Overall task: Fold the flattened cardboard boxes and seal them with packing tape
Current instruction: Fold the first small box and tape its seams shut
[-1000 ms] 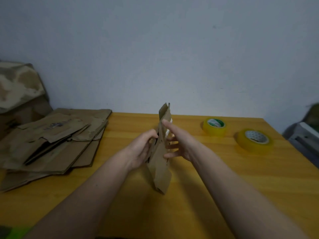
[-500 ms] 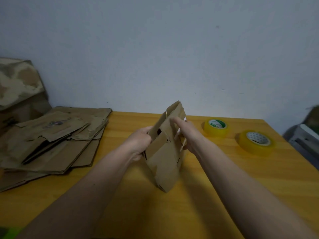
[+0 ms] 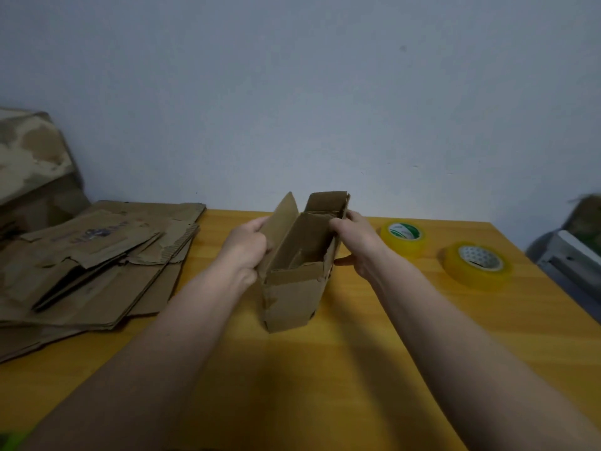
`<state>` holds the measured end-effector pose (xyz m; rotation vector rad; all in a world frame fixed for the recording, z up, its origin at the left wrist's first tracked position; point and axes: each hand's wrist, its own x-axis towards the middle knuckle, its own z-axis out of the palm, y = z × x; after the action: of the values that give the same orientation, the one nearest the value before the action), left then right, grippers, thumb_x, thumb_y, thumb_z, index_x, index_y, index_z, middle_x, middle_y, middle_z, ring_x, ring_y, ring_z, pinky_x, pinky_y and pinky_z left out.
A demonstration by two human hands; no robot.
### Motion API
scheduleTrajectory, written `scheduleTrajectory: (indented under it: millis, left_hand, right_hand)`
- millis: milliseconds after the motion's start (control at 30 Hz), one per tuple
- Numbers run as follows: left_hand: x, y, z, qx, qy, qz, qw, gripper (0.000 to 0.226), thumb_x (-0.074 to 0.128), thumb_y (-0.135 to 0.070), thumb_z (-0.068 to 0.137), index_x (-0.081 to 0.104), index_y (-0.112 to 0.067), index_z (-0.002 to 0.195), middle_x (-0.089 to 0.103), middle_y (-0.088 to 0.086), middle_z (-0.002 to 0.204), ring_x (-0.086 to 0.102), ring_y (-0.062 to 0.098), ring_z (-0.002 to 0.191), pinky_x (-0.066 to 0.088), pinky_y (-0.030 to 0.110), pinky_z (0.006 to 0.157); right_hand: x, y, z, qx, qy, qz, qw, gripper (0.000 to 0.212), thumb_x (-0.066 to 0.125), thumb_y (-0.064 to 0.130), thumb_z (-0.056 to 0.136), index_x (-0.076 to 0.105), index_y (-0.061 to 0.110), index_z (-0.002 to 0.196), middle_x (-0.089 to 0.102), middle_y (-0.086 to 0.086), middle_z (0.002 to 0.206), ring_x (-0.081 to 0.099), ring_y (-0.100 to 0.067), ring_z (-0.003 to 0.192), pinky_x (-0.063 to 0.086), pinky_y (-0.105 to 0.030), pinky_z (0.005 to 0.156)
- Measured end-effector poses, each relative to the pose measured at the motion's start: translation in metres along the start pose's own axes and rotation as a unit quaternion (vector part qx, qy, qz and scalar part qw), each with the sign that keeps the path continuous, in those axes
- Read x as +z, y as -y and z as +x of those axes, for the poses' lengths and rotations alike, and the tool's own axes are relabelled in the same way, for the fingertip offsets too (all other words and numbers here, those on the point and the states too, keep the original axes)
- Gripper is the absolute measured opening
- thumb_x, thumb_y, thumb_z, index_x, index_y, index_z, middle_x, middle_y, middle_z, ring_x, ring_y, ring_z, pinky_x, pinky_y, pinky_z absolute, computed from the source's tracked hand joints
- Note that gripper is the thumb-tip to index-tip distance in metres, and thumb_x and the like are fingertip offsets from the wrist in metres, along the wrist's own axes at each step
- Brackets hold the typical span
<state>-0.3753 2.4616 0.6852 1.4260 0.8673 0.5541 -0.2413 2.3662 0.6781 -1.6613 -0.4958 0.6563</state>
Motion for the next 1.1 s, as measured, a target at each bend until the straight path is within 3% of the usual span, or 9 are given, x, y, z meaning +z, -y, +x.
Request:
scheduleTrajectory:
  millis: [300,433,533,633,733,800,933,1033,1100]
  left_hand:
    - [-0.014,0.003,0.013,-0.088,-0.042,-0.19,0.977,0.058,0.025,0.019,0.092,0.049,-0.008,0.137,0.057,0.011,0.09,0.052,0.024,0.079,0.045,0.041,0.083]
    - [-0.014,0.013,0.015,-0.079,-0.057,-0.173,0.98,0.069,0.038,0.018,0.092,0.034,-0.021,0.149,0.052,0.016,0.128,0.055,0.029,0.099,0.05,0.039,0.078]
    - [-0.017,0.028,0.017,-0.019,-0.086,-0.09,0.992,0.083,0.055,0.008,0.091,0.021,-0.038,0.151,0.05,0.008,0.126,0.061,0.029,0.103,0.057,0.037,0.069]
    - [-0.019,0.043,0.021,0.09,-0.107,0.11,0.984,0.078,0.057,-0.009,0.095,0.016,-0.042,0.151,0.047,0.007,0.134,0.052,0.019,0.112,0.05,0.035,0.088]
    - [-0.023,0.056,0.022,0.264,-0.121,0.396,0.871,0.063,0.053,-0.011,0.096,0.029,-0.037,0.149,0.025,0.001,0.154,0.028,0.021,0.138,0.035,0.038,0.111]
    - [-0.027,0.057,0.023,0.357,-0.057,0.435,0.825,0.049,0.05,-0.006,0.093,0.052,-0.028,0.136,0.034,-0.004,0.151,0.032,0.018,0.138,0.03,0.035,0.112]
    - [-0.028,0.05,0.018,0.297,0.118,0.415,0.852,0.041,0.05,0.005,0.09,0.06,-0.031,0.073,0.056,-0.007,0.135,0.034,0.012,0.139,0.026,0.039,0.117]
    - [-0.029,0.049,0.017,0.258,0.19,0.387,0.865,0.02,0.049,-0.012,0.088,0.054,-0.025,0.073,0.043,-0.009,0.147,0.017,0.01,0.145,0.012,0.045,0.12]
    - [-0.029,0.049,0.017,0.247,0.223,0.449,0.829,0.01,0.049,-0.032,0.077,0.052,-0.027,0.084,0.026,-0.01,0.156,0.006,0.01,0.147,0.008,0.051,0.12]
  right_hand:
    - [-0.008,0.006,-0.01,-0.038,0.035,-0.101,0.994,0.022,0.042,0.006,0.096,0.062,0.013,0.101,0.06,-0.007,0.087,0.057,-0.021,0.08,0.046,-0.028,0.058]
    - [-0.013,-0.003,0.0,-0.039,-0.001,-0.121,0.992,0.023,0.037,0.005,0.097,0.058,0.012,0.104,0.058,-0.007,0.088,0.053,-0.021,0.079,0.043,-0.029,0.062]
    - [-0.013,-0.016,0.006,-0.035,-0.043,-0.116,0.992,0.028,0.035,0.008,0.101,0.05,0.011,0.124,0.055,-0.003,0.092,0.053,-0.021,0.081,0.047,-0.033,0.068]
    - [-0.01,-0.027,0.009,-0.044,-0.068,-0.118,0.99,0.042,0.037,0.015,0.103,0.033,0.017,0.145,0.051,-0.006,0.115,0.058,-0.026,0.093,0.05,-0.029,0.057]
    - [-0.01,-0.036,0.013,-0.081,-0.087,-0.153,0.981,0.045,0.039,0.023,0.102,0.031,0.022,0.147,0.053,-0.006,0.12,0.058,-0.022,0.077,0.042,-0.027,0.041]
    - [-0.01,-0.04,0.014,-0.093,-0.088,-0.158,0.979,0.043,0.04,0.026,0.102,0.036,0.024,0.145,0.054,-0.003,0.112,0.056,-0.018,0.072,0.041,-0.026,0.039]
    - [-0.016,-0.048,0.015,-0.096,-0.098,-0.146,0.98,0.041,0.041,0.026,0.102,0.041,0.024,0.143,0.055,-0.003,0.117,0.055,-0.014,0.077,0.037,-0.019,0.04]
    - [-0.023,-0.056,0.015,-0.078,-0.108,-0.117,0.984,0.039,0.041,0.026,0.102,0.045,0.027,0.141,0.057,-0.005,0.114,0.056,-0.018,0.08,0.037,-0.02,0.04]
    - [-0.027,-0.059,0.015,-0.069,-0.117,-0.103,0.985,0.037,0.041,0.027,0.102,0.046,0.029,0.139,0.058,-0.005,0.111,0.057,-0.018,0.076,0.039,-0.022,0.039]
